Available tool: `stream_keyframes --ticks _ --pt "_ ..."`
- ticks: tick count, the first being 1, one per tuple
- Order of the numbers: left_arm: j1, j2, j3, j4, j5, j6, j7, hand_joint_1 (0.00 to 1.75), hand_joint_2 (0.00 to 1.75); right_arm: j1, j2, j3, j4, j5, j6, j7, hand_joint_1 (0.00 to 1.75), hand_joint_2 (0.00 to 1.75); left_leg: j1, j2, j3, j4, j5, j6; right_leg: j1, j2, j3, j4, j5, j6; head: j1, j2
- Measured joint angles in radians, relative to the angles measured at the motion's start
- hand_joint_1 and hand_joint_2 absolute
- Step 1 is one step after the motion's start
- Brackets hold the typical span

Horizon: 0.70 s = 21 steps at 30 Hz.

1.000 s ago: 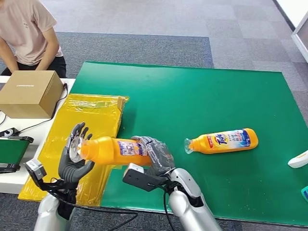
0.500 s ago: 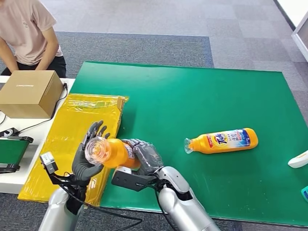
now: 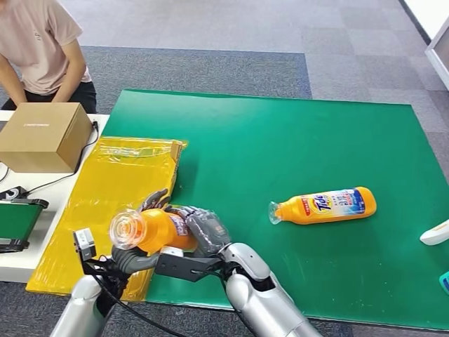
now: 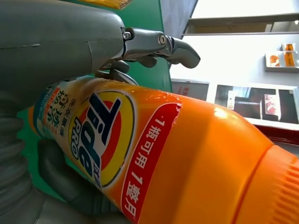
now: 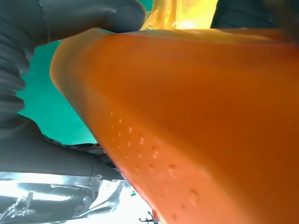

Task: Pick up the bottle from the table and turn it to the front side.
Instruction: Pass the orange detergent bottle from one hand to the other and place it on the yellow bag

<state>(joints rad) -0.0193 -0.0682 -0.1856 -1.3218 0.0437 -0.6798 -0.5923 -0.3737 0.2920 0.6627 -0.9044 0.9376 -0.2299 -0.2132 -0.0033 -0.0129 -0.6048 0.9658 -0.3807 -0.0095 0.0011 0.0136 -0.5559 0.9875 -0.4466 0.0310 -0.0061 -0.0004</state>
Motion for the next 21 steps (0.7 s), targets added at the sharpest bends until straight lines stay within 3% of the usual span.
stream_keyframes --ticks 3,4,9,11,12,15,16,21 --pt "0.000 0.015 -0.016 0.003 -0.024 0.027 -0.005 1.35 1.75 -0.005 0.000 0.020 0.008 0.001 0.000 0.001 1.75 1.75 0.000 0.000 0.000 0.000 0.000 0.000 0.000 0.000 0.000 0.000 0.000 0.000 0.000 0.000" --pt "0.001 0.019 -0.022 0.004 -0.037 0.041 -0.007 1.69 1.75 -0.007 0.001 0.026 0.013 -0.002 -0.004 0.002 1.75 1.75 0.000 0.000 0.000 0.000 0.000 0.000 0.000 0.000 0.000 0.000 0.000 0.000 0.000 0.000" --pt "0.006 0.030 -0.044 0.003 -0.103 0.137 -0.013 1.75 1.75 -0.010 0.001 0.041 0.036 -0.007 -0.019 0.013 1.74 1.75 0.000 0.000 0.000 0.000 0.000 0.000 0.000 0.000 0.000 0.000 0.000 0.000 0.000 0.000" --pt "0.008 0.030 -0.045 -0.001 -0.117 0.160 -0.013 1.75 1.75 -0.010 0.001 0.041 0.039 -0.004 -0.020 0.015 1.65 1.75 0.000 0.000 0.000 0.000 0.000 0.000 0.000 0.000 0.000 0.000 0.000 0.000 0.000 0.000" --pt "0.009 0.029 -0.045 -0.004 -0.123 0.169 -0.013 1.75 1.75 -0.010 0.001 0.041 0.039 0.000 -0.019 0.016 1.33 1.75 0.000 0.000 0.000 0.000 0.000 0.000 0.000 0.000 0.000 0.000 0.000 0.000 0.000 0.000" --pt "0.010 0.023 -0.042 -0.016 -0.147 0.203 -0.014 1.75 1.75 -0.010 0.001 0.041 0.039 0.013 -0.018 0.022 0.11 1.75 0.000 0.000 0.000 0.000 0.000 0.000 0.000 0.000 0.000 0.000 0.000 0.000 0.000 0.000" --pt "0.010 0.020 -0.041 -0.020 -0.159 0.216 -0.014 1.75 1.75 -0.010 0.001 0.041 0.038 0.017 -0.018 0.024 0.00 1.75 0.000 0.000 0.000 0.000 0.000 0.000 0.000 0.000 -0.001 0.000 0.000 0.000 0.000 0.000" --pt "0.020 -0.012 -0.035 -0.075 -0.282 0.339 -0.019 1.75 1.75 -0.004 -0.002 0.030 0.022 0.036 -0.025 0.042 0.00 1.75 0.000 0.000 0.000 0.000 0.000 0.000 0.000 0.000 -0.001 0.000 0.000 0.000 0.000 0.000"
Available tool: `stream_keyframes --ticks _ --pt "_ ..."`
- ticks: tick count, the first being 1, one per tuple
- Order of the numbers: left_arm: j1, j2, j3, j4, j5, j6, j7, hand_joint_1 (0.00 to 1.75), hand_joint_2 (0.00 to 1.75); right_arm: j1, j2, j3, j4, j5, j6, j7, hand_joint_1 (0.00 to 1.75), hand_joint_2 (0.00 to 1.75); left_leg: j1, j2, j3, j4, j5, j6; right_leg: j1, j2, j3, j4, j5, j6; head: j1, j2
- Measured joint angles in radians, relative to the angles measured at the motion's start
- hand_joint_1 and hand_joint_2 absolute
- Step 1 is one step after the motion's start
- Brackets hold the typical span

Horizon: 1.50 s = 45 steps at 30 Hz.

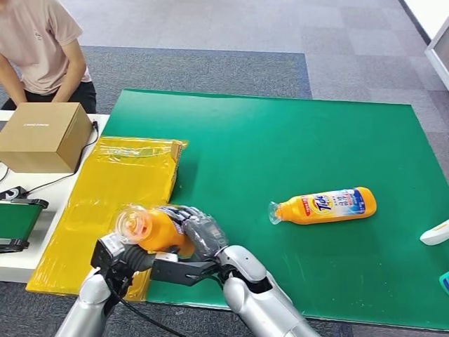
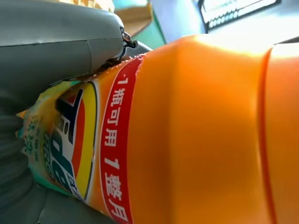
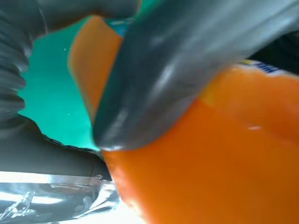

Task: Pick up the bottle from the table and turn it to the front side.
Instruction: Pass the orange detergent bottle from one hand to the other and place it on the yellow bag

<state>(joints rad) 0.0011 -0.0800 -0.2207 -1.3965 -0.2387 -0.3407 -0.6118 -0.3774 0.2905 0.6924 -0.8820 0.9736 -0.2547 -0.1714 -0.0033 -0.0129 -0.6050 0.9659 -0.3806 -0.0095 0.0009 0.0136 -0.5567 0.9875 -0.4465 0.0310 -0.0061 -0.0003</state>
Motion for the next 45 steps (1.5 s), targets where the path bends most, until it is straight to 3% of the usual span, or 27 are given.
stream_keyframes --ticks 5,12,18,23,31,37,41,45 --pt "0.031 -0.041 0.027 -0.127 -0.185 0.174 0.032 1.75 1.75 0.044 -0.015 -0.057 -0.089 0.033 -0.005 0.028 0.00 1.75 0.000 0.000 0.000 0.000 0.000 0.000 0.000 0.000 0.000 0.000 0.000 0.000 0.000 0.000" --pt "0.090 -0.057 0.093 -0.294 -0.453 0.306 0.152 1.75 1.75 0.166 -0.046 -0.189 -0.284 0.093 0.008 0.043 0.00 1.75 0.000 0.000 -0.001 0.000 0.000 0.000 0.000 0.000 -0.001 0.000 0.000 0.000 0.000 0.000" --pt "0.179 0.006 0.143 -0.355 -0.597 0.247 0.364 1.75 1.75 0.279 -0.059 -0.327 -0.458 0.112 0.049 0.025 0.00 1.75 0.000 0.000 -0.001 0.000 -0.001 -0.001 0.000 0.001 -0.001 0.000 -0.001 -0.001 0.000 0.000" --pt "0.232 0.063 0.193 -0.372 -0.668 0.200 0.441 1.75 1.75 0.336 -0.059 -0.425 -0.537 0.124 0.089 0.015 0.00 1.75 0.000 0.000 0.002 -0.001 -0.003 -0.002 0.000 0.001 0.002 0.000 -0.002 -0.002 0.000 0.000" --pt "0.231 0.124 0.250 -0.335 -0.819 0.210 0.455 1.75 1.75 0.378 -0.056 -0.501 -0.550 0.126 0.107 -0.014 0.00 1.75 0.000 0.000 0.008 -0.002 -0.003 -0.005 0.000 0.002 0.004 0.000 -0.003 -0.003 0.000 0.000" --pt "0.184 0.171 0.249 -0.243 -0.925 0.294 0.417 1.75 1.75 0.380 -0.054 -0.516 -0.533 0.114 0.110 -0.027 0.00 1.75 0.000 0.000 0.008 -0.003 -0.002 -0.005 0.001 0.002 0.004 0.001 -0.003 -0.004 0.000 0.000" --pt "0.139 0.186 0.244 -0.180 -0.969 0.341 0.400 1.62 1.75 0.378 -0.052 -0.521 -0.509 0.111 0.110 -0.031 0.00 1.75 0.000 0.000 0.007 -0.003 -0.001 -0.004 0.000 0.001 0.004 0.001 -0.003 -0.004 0.000 0.000" --pt "0.082 0.192 0.222 -0.106 -1.040 0.419 0.381 1.61 1.75 0.372 -0.051 -0.516 -0.475 0.104 0.106 -0.037 0.00 1.75 0.000 0.000 0.005 -0.002 -0.001 -0.004 0.000 0.000 0.003 0.001 -0.002 -0.003 0.000 0.000"
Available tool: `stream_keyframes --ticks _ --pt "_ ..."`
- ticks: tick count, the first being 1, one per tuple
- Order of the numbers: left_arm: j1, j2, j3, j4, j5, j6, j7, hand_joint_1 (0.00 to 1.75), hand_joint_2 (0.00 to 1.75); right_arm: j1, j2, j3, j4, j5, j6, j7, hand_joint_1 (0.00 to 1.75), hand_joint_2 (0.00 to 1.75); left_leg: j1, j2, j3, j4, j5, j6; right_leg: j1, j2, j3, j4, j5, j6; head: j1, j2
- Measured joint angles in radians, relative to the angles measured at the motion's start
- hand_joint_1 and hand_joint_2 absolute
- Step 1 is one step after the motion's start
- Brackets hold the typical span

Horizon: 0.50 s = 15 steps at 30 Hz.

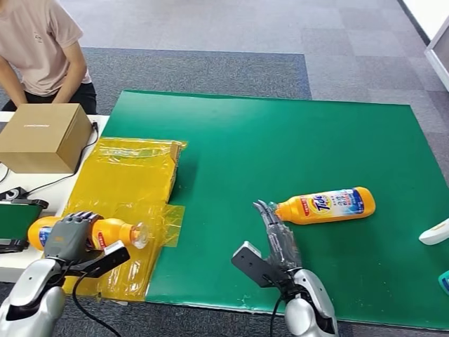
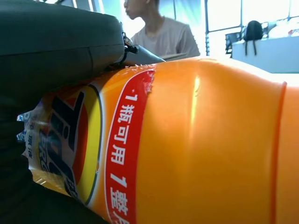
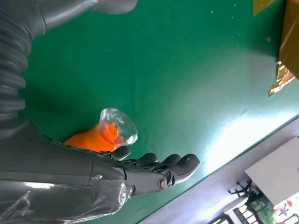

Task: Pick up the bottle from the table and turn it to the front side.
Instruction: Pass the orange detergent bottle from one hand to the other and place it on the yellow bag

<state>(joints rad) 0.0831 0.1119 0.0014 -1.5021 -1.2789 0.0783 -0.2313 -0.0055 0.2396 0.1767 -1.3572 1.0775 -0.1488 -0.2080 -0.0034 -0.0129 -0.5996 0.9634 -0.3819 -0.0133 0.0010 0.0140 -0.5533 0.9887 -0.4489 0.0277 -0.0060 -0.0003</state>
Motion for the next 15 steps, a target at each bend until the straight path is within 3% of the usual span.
stream_keyframes --ticks 7,9,11,12,13,15 --pt "-0.096 -0.006 -0.056 0.138 -0.068 0.098 -0.022 1.44 1.75 -0.014 0.000 0.033 0.054 -0.014 -0.003 -0.008 0.00 1.75 0.000 0.000 -0.001 0.000 0.000 0.000 0.000 0.000 -0.001 0.000 0.000 0.000 0.000 0.000" --pt "-0.125 -0.011 -0.072 0.183 -0.076 0.107 -0.026 1.07 1.75 -0.020 0.000 0.044 0.068 -0.018 -0.003 -0.010 0.00 1.75 0.000 0.000 -0.001 0.000 0.000 0.000 0.000 0.000 -0.001 0.000 0.000 0.000 0.000 0.000" --pt "-0.151 -0.017 -0.086 0.221 -0.080 0.109 -0.030 0.38 1.75 -0.026 -0.001 0.052 0.080 -0.022 -0.003 -0.011 0.00 1.75 0.000 0.000 -0.001 0.000 0.000 0.000 0.000 0.000 -0.001 0.000 0.000 0.000 0.000 0.000" --pt "-0.162 -0.021 -0.092 0.238 -0.079 0.108 -0.030 0.14 1.75 -0.029 -0.001 0.056 0.084 -0.023 -0.003 -0.011 0.00 1.75 0.000 0.000 -0.001 0.000 0.000 0.000 0.000 0.000 -0.001 0.000 0.000 0.000 0.000 0.000" --pt "-0.173 -0.024 -0.096 0.255 -0.076 0.106 -0.030 0.00 1.75 -0.032 -0.001 0.060 0.089 -0.025 -0.003 -0.011 0.00 1.75 0.000 0.000 -0.001 0.000 0.000 0.000 0.000 0.000 -0.001 0.000 0.000 0.000 0.000 0.000" --pt "-0.194 -0.028 -0.103 0.285 -0.064 0.097 -0.031 0.00 1.75 -0.036 -0.001 0.066 0.096 -0.028 -0.002 -0.012 0.00 1.75 0.000 0.000 -0.001 0.000 0.000 0.000 0.000 0.000 0.000 0.000 0.000 0.000 0.000 0.000"
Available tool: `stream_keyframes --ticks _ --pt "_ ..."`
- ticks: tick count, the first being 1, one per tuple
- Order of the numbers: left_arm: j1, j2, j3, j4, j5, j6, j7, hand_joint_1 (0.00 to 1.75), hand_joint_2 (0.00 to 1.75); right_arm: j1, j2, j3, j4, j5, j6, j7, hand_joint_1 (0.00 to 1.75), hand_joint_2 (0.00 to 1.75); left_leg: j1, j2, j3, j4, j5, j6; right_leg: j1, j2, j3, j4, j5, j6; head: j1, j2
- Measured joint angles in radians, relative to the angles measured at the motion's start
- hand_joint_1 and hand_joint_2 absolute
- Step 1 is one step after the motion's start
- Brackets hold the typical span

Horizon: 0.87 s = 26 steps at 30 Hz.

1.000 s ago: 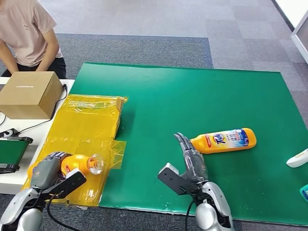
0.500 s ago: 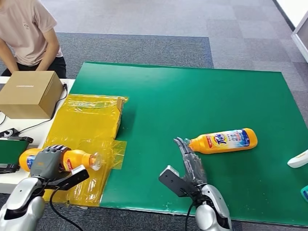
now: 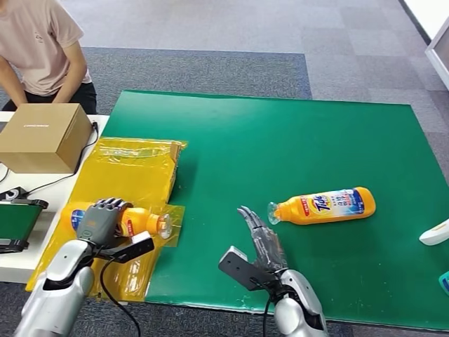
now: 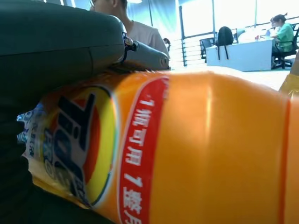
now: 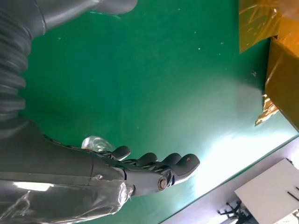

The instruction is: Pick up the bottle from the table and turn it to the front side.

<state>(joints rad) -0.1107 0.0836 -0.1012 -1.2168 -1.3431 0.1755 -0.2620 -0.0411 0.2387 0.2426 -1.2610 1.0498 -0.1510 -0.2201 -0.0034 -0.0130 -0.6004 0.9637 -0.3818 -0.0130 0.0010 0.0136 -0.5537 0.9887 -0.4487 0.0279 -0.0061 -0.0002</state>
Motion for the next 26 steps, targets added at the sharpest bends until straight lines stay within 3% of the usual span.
stream_keyframes --ticks 9,15,19,26 --pt "-0.015 -0.016 0.002 0.039 0.087 -0.012 0.008 0.00 1.75 -0.003 -0.001 0.004 0.012 -0.001 0.002 0.006 0.00 1.75 0.000 0.000 0.000 0.000 0.000 0.000 0.000 0.000 0.001 0.000 0.000 0.000 0.000 0.000" --pt "0.072 -0.055 0.061 -0.110 0.210 -0.059 -0.002 0.00 1.75 0.005 -0.002 -0.010 -0.007 -0.001 0.000 0.027 0.00 1.75 0.000 0.001 0.000 0.000 0.000 0.000 0.000 0.001 -0.001 0.000 0.000 0.000 0.000 0.000" --pt "0.161 -0.093 0.132 -0.268 0.359 -0.094 -0.068 0.00 1.75 0.028 -0.003 -0.025 -0.043 -0.001 -0.003 0.041 0.00 1.75 0.000 0.001 -0.001 0.000 -0.001 0.000 0.000 0.001 -0.002 0.000 0.000 0.000 0.000 0.000" --pt "0.288 -0.173 0.295 -0.506 0.663 -0.177 -0.264 0.00 1.75 0.090 -0.004 -0.053 -0.116 0.000 -0.012 0.051 0.00 1.75 0.000 0.001 -0.002 0.000 -0.002 0.000 0.000 0.001 -0.003 0.000 -0.001 0.000 0.000 0.000"
